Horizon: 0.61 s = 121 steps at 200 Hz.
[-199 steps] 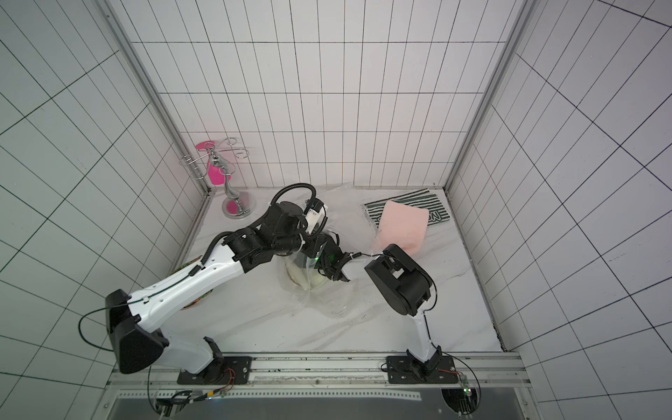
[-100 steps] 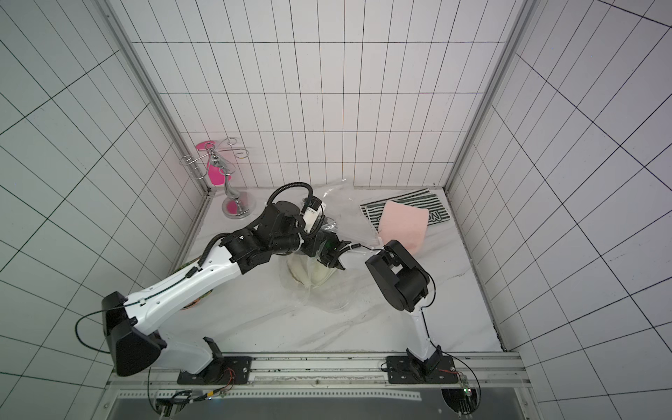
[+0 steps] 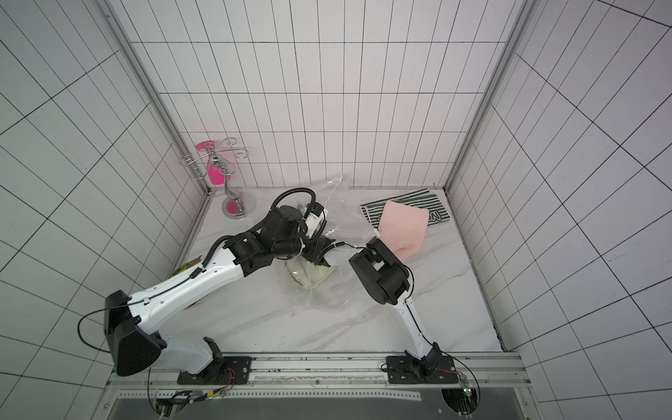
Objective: Place the folded towel into the vacuum bag
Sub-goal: Adjust the towel in the vacuum bag.
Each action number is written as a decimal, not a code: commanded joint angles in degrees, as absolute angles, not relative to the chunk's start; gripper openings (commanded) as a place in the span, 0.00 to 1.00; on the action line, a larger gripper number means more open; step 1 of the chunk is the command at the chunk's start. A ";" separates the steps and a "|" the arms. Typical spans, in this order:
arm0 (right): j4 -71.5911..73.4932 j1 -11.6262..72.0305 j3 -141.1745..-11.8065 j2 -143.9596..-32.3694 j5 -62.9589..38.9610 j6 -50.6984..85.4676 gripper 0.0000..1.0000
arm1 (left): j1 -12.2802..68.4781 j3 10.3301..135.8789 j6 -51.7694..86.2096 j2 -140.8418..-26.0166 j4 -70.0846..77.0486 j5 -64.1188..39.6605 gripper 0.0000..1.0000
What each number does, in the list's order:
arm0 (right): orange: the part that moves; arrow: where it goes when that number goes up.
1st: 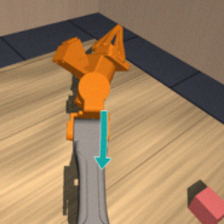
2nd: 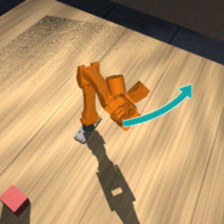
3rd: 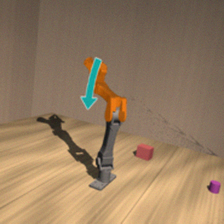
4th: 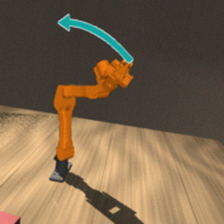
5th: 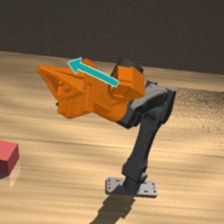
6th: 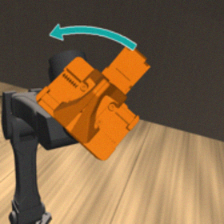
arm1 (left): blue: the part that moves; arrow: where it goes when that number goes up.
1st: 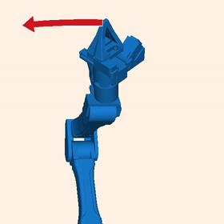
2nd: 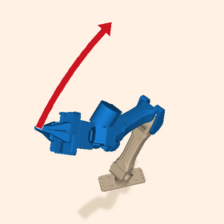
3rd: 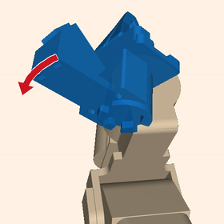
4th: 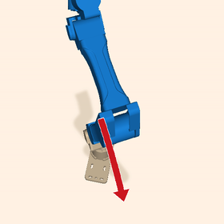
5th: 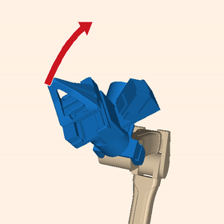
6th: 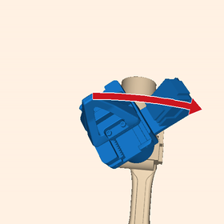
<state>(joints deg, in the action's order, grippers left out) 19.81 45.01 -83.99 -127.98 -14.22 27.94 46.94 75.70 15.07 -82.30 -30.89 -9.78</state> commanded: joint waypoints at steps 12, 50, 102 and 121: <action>33.43 44.96 -83.78 -124.98 -18.10 25.37 0.03 | 48.16 73.91 16.70 -82.40 -29.72 -13.51 0.00; 41.34 44.74 -83.73 -125.32 -16.17 27.21 0.08 | 48.34 73.15 16.89 -82.29 -29.72 -13.45 0.00; 36.70 44.40 -91.37 -135.62 -18.35 37.24 0.52 | 48.19 73.45 15.97 -82.01 -30.47 -12.55 0.00; 36.66 44.55 -87.28 -134.55 -20.54 40.16 0.65 | 47.21 73.43 15.57 -80.96 -31.61 -11.28 0.00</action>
<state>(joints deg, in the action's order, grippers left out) 35.55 44.62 -88.51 -133.67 -17.63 34.37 46.37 74.24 16.03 -82.24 -29.45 -8.14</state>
